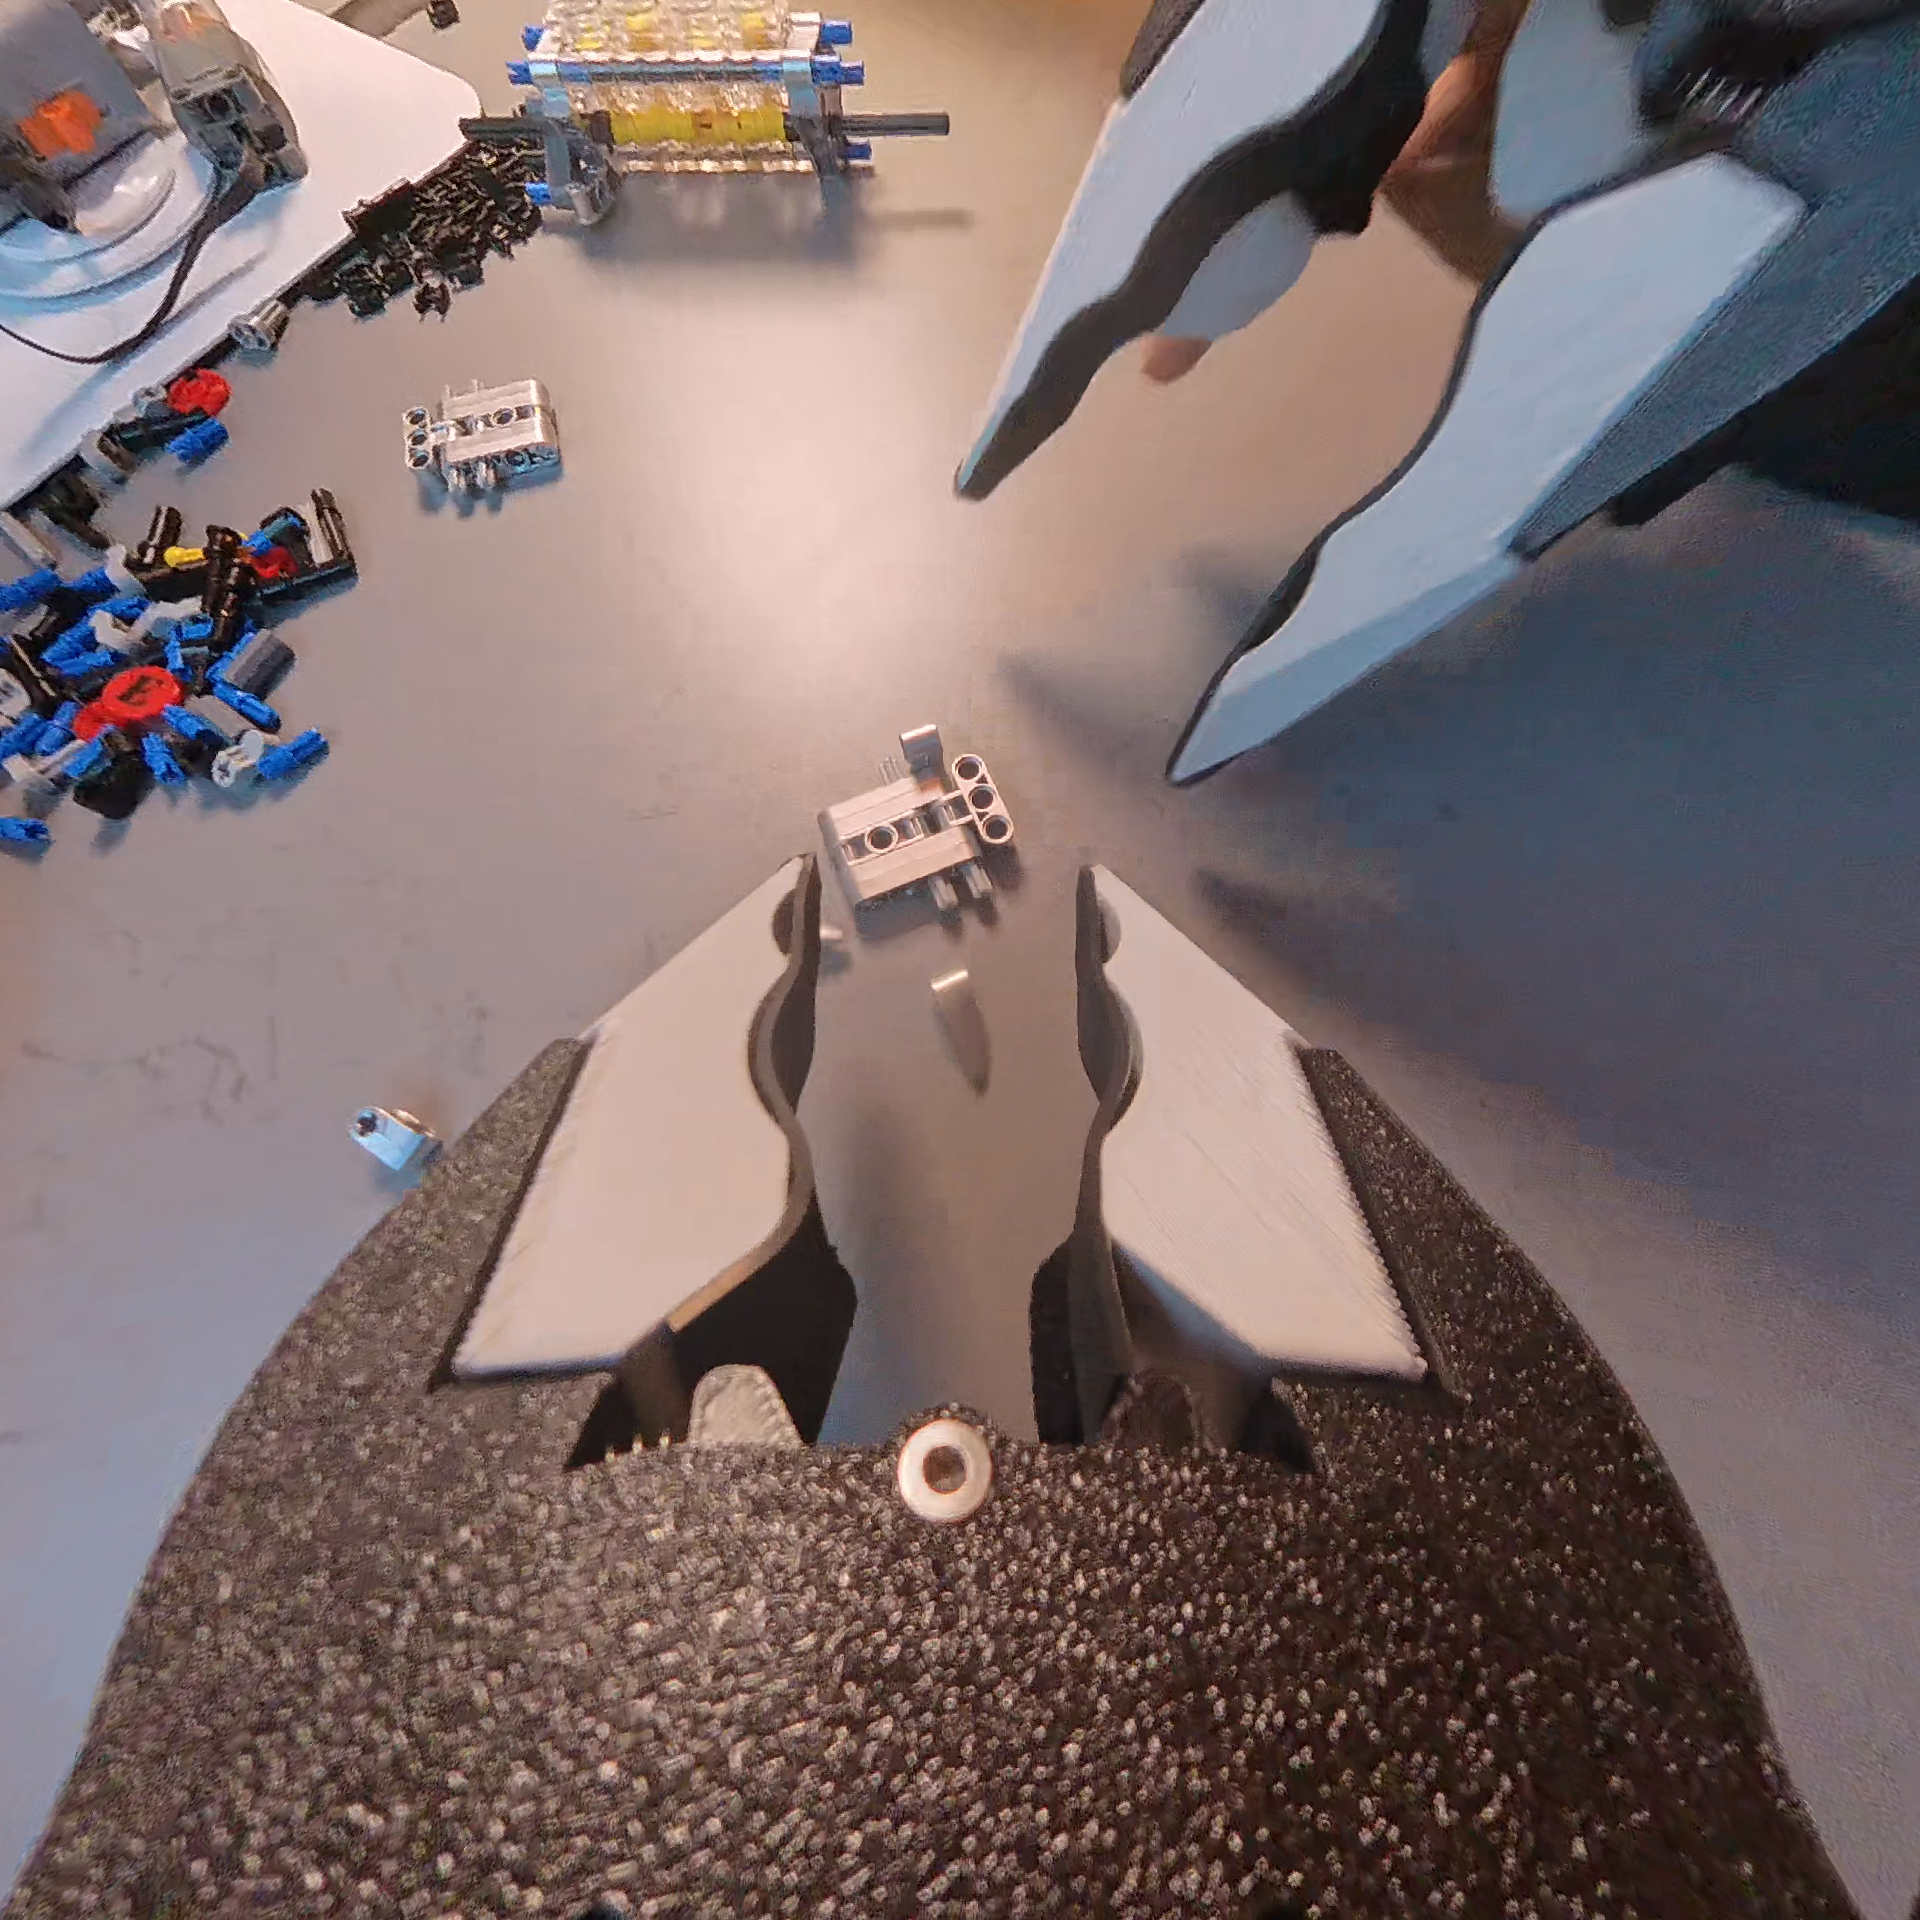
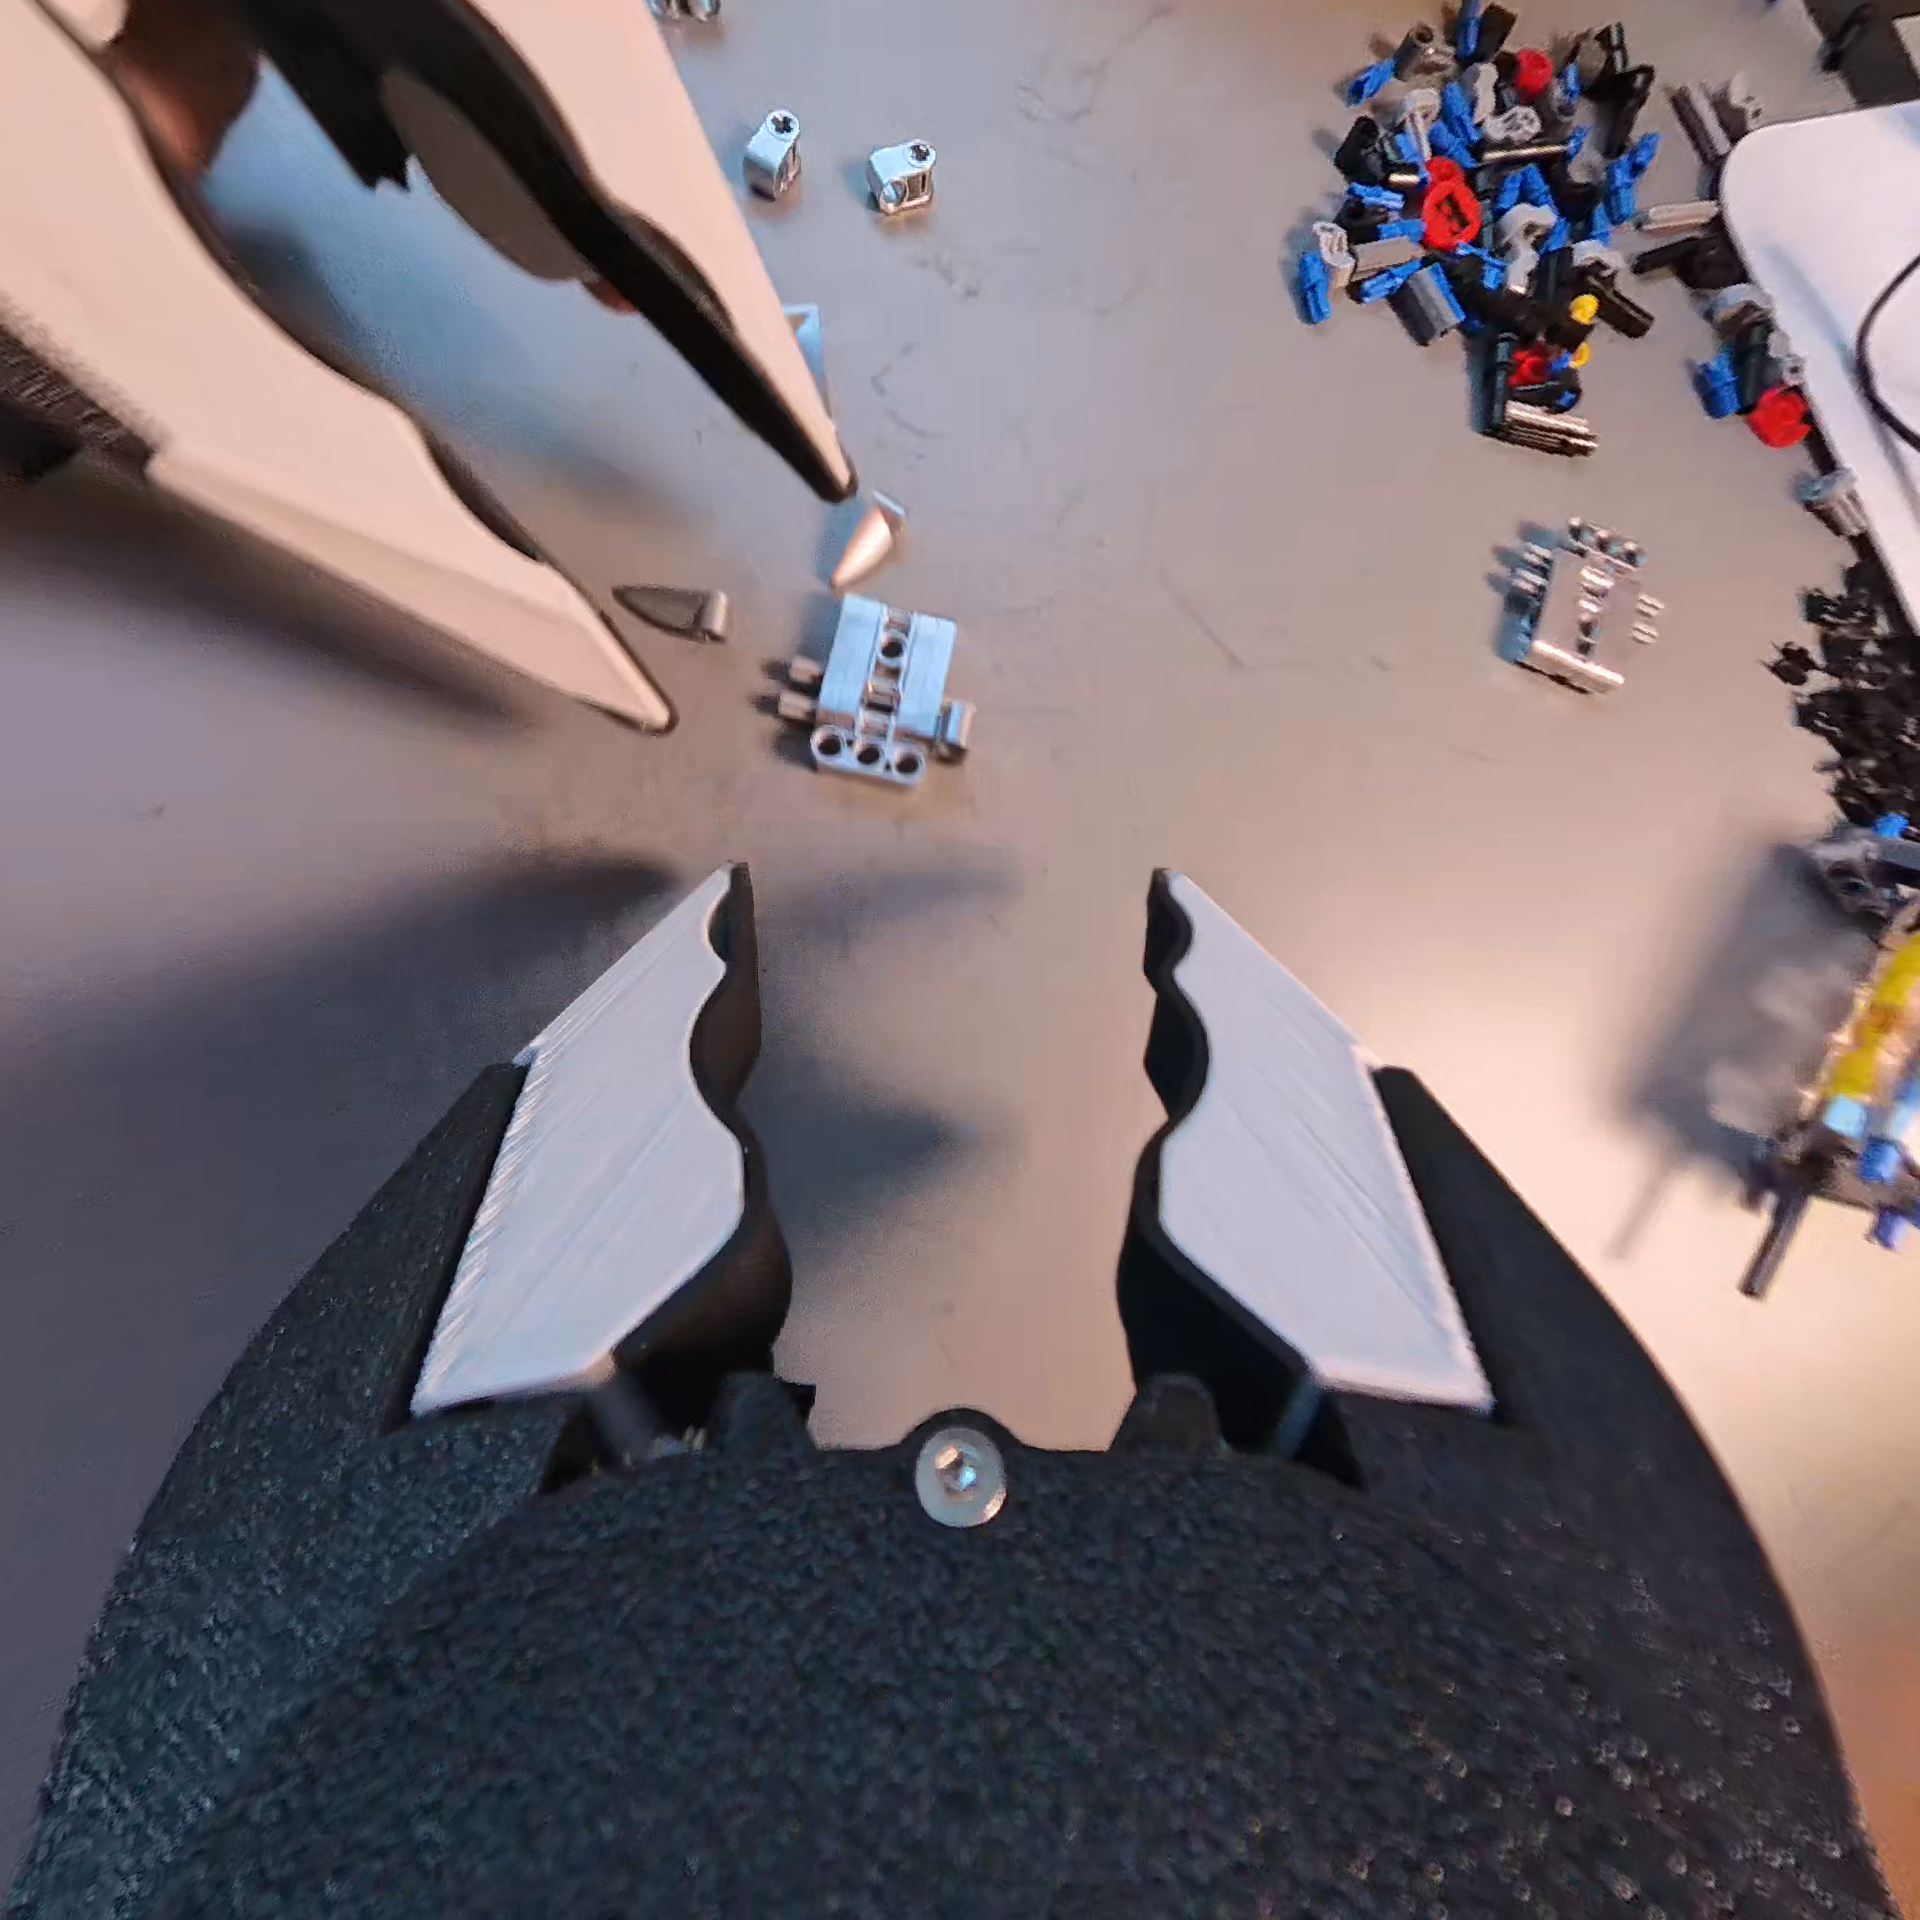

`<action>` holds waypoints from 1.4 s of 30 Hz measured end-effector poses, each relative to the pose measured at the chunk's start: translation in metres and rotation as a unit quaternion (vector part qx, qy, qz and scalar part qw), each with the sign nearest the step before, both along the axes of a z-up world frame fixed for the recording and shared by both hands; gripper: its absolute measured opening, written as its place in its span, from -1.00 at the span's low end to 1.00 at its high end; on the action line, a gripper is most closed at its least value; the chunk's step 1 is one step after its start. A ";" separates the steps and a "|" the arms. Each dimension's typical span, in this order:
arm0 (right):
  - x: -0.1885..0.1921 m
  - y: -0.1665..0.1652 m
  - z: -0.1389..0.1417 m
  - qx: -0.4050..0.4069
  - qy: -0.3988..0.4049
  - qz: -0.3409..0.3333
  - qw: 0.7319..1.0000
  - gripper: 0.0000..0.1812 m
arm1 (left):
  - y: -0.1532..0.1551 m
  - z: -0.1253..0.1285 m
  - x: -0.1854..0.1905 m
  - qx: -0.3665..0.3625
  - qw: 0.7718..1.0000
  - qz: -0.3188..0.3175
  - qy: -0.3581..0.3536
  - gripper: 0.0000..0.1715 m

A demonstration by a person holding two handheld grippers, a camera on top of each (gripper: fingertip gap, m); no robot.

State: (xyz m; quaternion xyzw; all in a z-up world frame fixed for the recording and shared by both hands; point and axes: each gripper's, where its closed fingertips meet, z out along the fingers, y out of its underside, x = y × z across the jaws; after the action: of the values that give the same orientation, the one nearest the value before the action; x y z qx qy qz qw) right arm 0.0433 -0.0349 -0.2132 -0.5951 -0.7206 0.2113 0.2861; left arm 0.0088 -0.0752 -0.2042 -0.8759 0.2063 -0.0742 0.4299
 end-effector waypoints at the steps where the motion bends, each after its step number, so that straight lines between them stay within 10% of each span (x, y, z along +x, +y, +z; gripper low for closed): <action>1: 0.010 0.005 0.004 0.002 0.006 -0.002 1.000 -0.18 | 0.004 -0.003 -0.001 -0.002 1.000 -0.004 0.015 -0.44; 15: 0.064 0.036 0.046 0.026 0.167 -0.058 0.984 -0.35 | 0.022 -0.023 -0.001 -0.063 0.998 0.022 -0.002 -0.56; 17: 0.065 0.036 0.047 0.034 0.173 -0.060 0.982 -0.35 | 0.023 -0.010 -0.006 -0.033 0.999 0.024 -0.006 -1.00; 27: 0.068 0.039 0.054 0.034 0.198 -0.068 0.977 -0.38 | 0.009 0.022 -0.080 0.014 0.994 0.104 0.014 -0.95; 33: 0.065 0.039 0.047 0.040 0.182 -0.065 0.980 -0.39 | 0.053 0.017 -0.099 0.035 0.991 0.130 -0.015 -0.54; 42: 0.063 0.036 0.039 0.059 0.167 -0.057 0.983 -0.40 | 0.117 -0.012 -0.106 -0.005 0.993 0.105 0.048 -0.72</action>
State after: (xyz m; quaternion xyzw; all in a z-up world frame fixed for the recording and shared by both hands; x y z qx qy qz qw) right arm 0.1067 0.0014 -0.1740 -0.5740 -0.6387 0.2476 0.4486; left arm -0.0972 0.0420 -0.2161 -0.8973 0.1328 0.0126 0.4207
